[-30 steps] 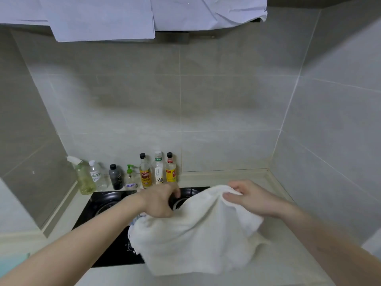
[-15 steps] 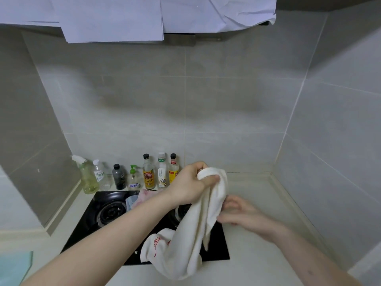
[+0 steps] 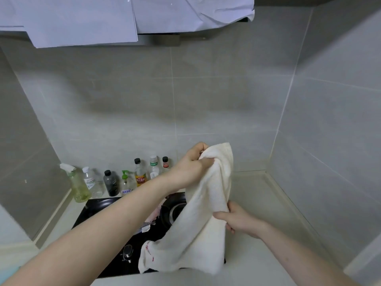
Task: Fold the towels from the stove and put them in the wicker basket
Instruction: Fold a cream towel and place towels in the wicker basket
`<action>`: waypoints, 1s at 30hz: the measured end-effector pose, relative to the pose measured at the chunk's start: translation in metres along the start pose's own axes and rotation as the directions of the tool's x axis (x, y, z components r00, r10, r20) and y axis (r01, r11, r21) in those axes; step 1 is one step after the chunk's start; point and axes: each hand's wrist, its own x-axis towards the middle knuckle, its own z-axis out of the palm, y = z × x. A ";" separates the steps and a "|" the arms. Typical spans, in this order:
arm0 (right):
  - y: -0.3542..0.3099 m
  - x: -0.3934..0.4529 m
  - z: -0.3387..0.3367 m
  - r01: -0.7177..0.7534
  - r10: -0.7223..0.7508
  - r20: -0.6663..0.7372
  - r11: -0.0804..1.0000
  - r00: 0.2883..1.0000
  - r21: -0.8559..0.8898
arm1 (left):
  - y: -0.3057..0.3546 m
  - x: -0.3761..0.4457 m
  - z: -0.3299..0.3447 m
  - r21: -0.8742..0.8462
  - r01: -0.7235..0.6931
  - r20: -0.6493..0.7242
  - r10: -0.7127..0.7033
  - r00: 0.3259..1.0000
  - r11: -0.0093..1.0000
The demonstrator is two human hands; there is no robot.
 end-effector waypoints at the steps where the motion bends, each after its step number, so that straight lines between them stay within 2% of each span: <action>1: -0.005 0.001 -0.009 0.016 -0.016 0.004 1.000 1.000 -0.017 | 0.001 0.004 -0.002 0.011 0.000 -0.013 0.000 1.000 1.000; 5: -0.026 -0.002 -0.054 0.013 -0.012 0.046 1.000 0.999 -0.026 | 0.010 0.023 -0.009 -0.011 0.059 -0.057 -0.059 0.997 0.998; 8: -0.033 0.002 -0.086 0.000 0.016 0.153 0.995 0.988 -0.101 | 0.017 0.036 -0.014 -0.011 0.113 0.026 -0.113 0.993 0.994; 11: -0.031 0.011 -0.112 0.008 0.030 0.236 0.987 0.971 -0.158 | 0.027 0.044 -0.022 0.148 0.145 0.211 -0.175 0.962 0.978; 15: -0.032 0.019 -0.145 0.091 -0.021 0.305 0.972 0.952 -0.217 | 0.028 0.064 -0.023 0.295 0.111 0.232 -0.184 0.955 0.949; 20: -0.022 0.031 -0.180 0.097 -0.031 0.285 0.970 0.958 -0.223 | 0.016 0.090 -0.018 0.307 0.164 0.146 -0.216 0.965 0.938; 21: -0.019 0.032 -0.186 0.094 -0.011 0.276 0.952 0.961 -0.291 | 0.010 0.095 -0.017 0.316 0.169 0.118 -0.215 0.969 0.934; 24: -0.007 0.042 -0.204 0.059 0.110 0.256 0.817 0.960 -0.574 | -0.014 0.112 -0.013 0.380 0.188 0.067 -0.229 0.971 0.906; 26: 0.002 0.051 -0.214 0.015 0.202 0.226 0.711 0.953 -0.703 | -0.032 0.123 -0.011 0.449 0.222 0.021 -0.258 0.966 0.866; 28: 0.010 0.062 -0.225 -0.072 0.233 0.098 0.625 0.967 -0.778 | -0.048 0.134 -0.009 0.509 0.262 -0.038 -0.283 0.958 0.820; 30: 0.018 0.078 -0.242 -0.137 0.203 -0.016 0.599 0.979 -0.789 | -0.060 0.147 -0.009 0.535 0.303 -0.105 -0.293 0.950 0.789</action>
